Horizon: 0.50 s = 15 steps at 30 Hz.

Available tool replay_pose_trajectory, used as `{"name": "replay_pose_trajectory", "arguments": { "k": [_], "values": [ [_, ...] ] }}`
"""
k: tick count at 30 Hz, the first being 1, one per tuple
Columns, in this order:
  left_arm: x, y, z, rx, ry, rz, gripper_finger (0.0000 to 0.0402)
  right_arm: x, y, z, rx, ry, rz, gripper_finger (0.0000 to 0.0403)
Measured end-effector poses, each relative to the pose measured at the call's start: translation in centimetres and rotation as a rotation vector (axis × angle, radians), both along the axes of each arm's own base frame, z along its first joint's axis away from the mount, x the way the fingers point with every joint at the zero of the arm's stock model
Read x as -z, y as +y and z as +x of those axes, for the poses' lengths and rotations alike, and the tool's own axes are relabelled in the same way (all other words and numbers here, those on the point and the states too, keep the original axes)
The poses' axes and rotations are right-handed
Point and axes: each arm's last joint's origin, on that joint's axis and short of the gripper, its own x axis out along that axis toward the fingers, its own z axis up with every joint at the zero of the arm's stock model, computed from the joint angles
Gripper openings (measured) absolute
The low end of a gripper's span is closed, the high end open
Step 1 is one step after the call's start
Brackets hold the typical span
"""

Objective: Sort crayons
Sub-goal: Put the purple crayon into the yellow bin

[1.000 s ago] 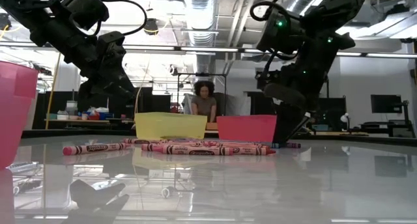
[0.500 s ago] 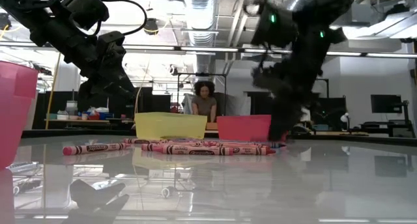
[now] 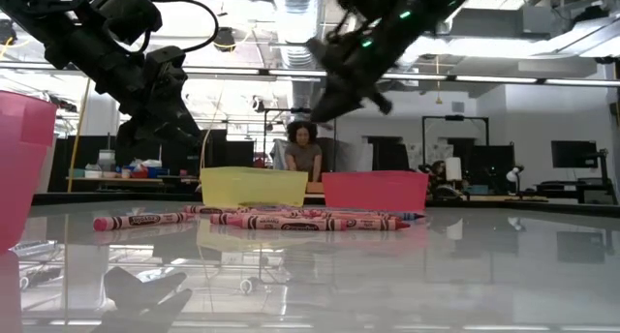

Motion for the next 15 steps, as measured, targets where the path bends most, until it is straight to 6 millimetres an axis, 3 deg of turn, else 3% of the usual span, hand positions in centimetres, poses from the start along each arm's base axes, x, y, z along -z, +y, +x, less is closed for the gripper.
{"name": "replay_pose_trajectory", "arguments": {
  "k": [4, 10, 15],
  "values": [
    [0.0, 0.0, 0.0, 0.000, -0.001, 0.000, 0.0133, -0.5, -2.4, 3.1, -0.003, -0.039, -0.047, 0.0000],
    [0.1, -0.1, 0.0, 0.005, 0.009, -0.006, 0.0133, 0.7, -5.2, 8.3, -0.060, 0.008, -0.132, 0.0000],
    [0.2, -0.1, -0.1, 0.006, 0.022, -0.012, 0.0133, 0.1, -7.8, 10.3, -0.040, -0.026, -0.174, 0.0000]
  ]
}}
